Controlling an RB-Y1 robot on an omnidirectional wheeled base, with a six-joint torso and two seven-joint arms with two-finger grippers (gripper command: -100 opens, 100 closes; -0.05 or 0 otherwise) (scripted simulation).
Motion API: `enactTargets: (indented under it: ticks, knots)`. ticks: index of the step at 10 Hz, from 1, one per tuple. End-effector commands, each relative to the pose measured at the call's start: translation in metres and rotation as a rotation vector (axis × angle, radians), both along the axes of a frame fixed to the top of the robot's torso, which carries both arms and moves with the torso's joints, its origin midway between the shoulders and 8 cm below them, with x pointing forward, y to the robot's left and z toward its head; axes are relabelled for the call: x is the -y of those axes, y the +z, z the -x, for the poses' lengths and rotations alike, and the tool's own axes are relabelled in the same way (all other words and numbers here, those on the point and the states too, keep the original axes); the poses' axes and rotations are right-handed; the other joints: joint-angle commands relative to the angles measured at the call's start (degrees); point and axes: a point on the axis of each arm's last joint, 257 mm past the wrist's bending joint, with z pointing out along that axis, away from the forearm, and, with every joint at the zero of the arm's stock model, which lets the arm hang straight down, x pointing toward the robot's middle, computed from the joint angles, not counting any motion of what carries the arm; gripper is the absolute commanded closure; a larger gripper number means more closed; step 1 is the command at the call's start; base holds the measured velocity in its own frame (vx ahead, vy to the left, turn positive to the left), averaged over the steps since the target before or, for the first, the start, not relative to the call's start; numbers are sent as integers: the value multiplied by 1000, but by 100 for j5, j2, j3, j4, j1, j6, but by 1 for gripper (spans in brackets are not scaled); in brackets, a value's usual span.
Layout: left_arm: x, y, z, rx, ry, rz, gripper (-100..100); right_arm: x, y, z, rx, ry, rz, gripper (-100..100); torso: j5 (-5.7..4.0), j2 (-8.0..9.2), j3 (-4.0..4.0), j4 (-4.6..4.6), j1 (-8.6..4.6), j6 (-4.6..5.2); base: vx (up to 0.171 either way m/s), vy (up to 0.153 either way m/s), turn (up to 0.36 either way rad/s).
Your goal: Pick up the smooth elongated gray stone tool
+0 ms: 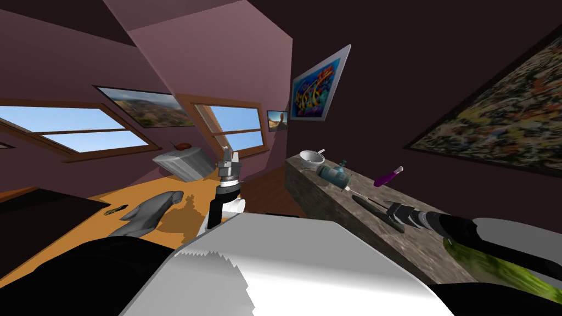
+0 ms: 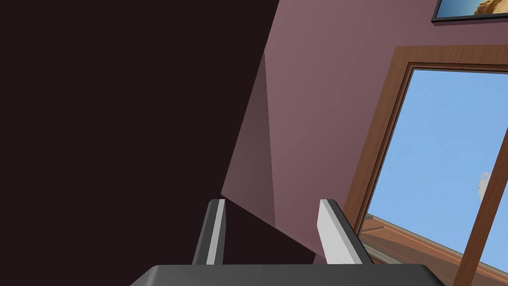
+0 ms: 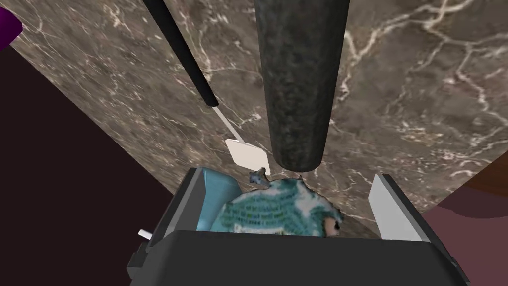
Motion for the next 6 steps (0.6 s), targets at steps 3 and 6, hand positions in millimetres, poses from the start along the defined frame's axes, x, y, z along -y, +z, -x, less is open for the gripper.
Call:
enactTargets:
  ticks: [3,6]
  knots:
    - [0,0,0,0,0,0,0,31,-12,52,-145,-3,76,-100,-1,3,1,1,2,0,89,47,78]
    - [0,0,0,0,0,0,0,51,-17,93,-257,-5,122,-100,0,-26,-15,-6,1,-2,141,45,99]
